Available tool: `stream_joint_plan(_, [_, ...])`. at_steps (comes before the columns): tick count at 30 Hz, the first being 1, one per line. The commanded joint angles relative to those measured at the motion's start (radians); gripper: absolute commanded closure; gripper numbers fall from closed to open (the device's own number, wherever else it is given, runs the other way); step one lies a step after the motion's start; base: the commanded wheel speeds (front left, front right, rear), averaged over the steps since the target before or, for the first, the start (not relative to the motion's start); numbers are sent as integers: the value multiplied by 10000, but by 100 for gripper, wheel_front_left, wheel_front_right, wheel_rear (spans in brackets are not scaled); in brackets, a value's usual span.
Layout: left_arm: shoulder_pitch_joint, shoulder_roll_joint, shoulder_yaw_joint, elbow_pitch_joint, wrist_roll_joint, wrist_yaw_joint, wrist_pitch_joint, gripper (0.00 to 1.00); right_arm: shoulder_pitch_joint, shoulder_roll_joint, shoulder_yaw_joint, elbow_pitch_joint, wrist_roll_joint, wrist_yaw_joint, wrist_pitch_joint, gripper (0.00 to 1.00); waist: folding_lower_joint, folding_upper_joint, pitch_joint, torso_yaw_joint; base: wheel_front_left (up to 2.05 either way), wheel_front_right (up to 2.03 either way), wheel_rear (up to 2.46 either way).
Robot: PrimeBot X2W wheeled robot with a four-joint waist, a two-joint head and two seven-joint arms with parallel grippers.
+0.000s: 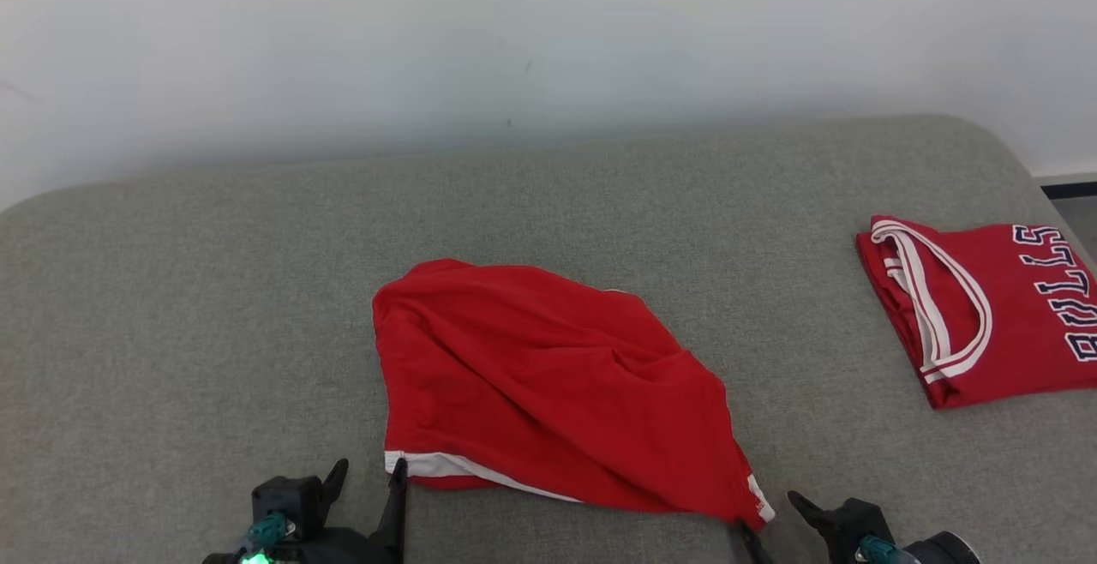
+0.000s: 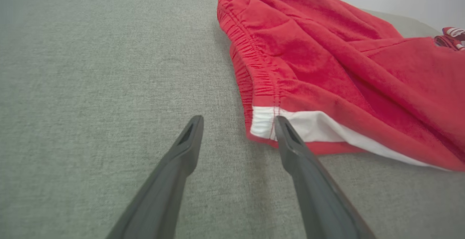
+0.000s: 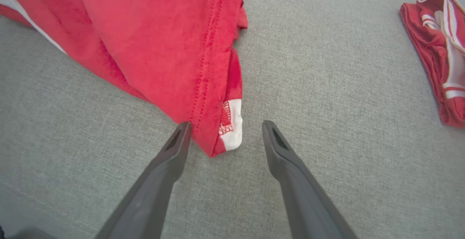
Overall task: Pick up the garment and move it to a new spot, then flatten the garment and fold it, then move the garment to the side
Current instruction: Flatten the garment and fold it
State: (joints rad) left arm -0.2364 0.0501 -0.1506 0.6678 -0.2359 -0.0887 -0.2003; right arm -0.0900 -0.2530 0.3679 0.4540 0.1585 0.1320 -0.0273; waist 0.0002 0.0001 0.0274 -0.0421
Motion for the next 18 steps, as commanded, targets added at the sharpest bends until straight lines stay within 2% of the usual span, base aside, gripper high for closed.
stream_joint_plan(1, [-171, 11, -28, 120, -50, -13, -74, 0, -162, -93, 104, 145, 11, -32, -39, 0, -2, -1, 203, -22, 0, 0, 0])
stream_joint_plan(8, [-597, 9, -291, 805, -419, -74, -379, 0, -260, -390, 262, 632, 232, -32, -483, 0, -2, -1, 297, 119, 0, 0, 0])
stream_joint_plan(18, [-871, 13, -908, 1129, -974, -325, -573, 0, -6, -637, 447, 365, 428, -32, -573, 0, -2, -1, 317, 80, 0, 0, 0])
